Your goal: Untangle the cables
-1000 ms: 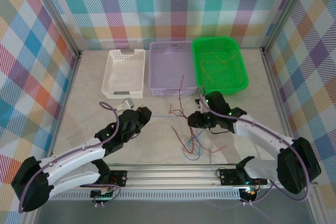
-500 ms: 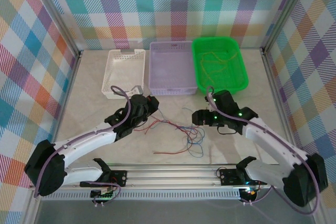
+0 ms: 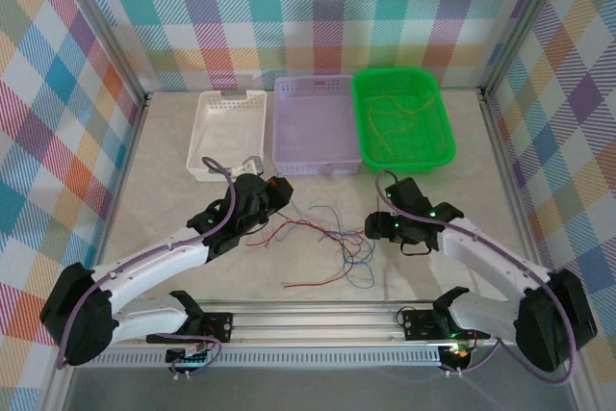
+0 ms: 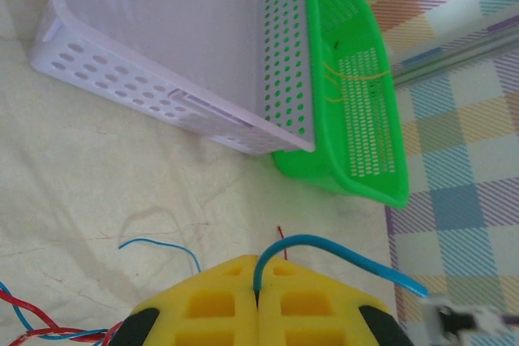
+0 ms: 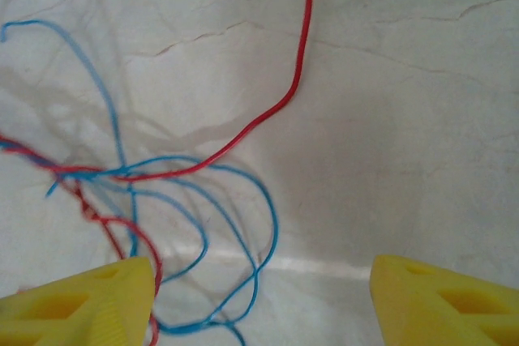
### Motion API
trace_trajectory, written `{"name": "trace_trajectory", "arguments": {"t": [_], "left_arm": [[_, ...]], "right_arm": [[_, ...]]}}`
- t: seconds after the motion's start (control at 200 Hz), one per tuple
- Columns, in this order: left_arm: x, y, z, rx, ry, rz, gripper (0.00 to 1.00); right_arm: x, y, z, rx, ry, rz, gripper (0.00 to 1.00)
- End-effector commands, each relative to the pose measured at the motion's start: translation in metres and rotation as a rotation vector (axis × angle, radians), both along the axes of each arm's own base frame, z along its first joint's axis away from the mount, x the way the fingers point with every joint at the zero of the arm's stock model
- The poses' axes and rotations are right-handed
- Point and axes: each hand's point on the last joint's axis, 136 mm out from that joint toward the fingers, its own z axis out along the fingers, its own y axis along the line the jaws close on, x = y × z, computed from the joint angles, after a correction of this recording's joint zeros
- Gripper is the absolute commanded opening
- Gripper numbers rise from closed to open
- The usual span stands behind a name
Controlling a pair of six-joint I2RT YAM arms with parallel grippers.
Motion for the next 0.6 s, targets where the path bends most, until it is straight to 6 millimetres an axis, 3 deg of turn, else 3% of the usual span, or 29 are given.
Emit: {"name": "trace_trajectory", "arguments": {"t": [0.0, 0.17, 0.24, 0.34, 0.595], "left_arm": [[-0.004, 0.004, 0.012, 0.002, -0.045, -0.020, 0.00], [-0.007, 0.004, 0.015, -0.003, -0.052, -0.034, 0.00], [-0.008, 0.004, 0.016, -0.006, -0.053, -0.038, 0.00], [-0.008, 0.003, 0.016, -0.009, -0.052, -0.040, 0.00], [-0.010, -0.001, 0.018, -0.016, -0.052, -0.053, 0.00]], "right_arm": [[0.031, 0.007, -0.001, -0.013, -0.039, -0.041, 0.66], [0.053, 0.007, -0.017, -0.058, -0.042, -0.059, 0.46], [0.060, 0.005, -0.019, -0.074, -0.052, -0.068, 0.46], [0.068, 0.018, -0.023, -0.012, -0.055, -0.043, 0.46], [0.082, 0.031, -0.048, -0.011, -0.013, -0.020, 0.44]]}}
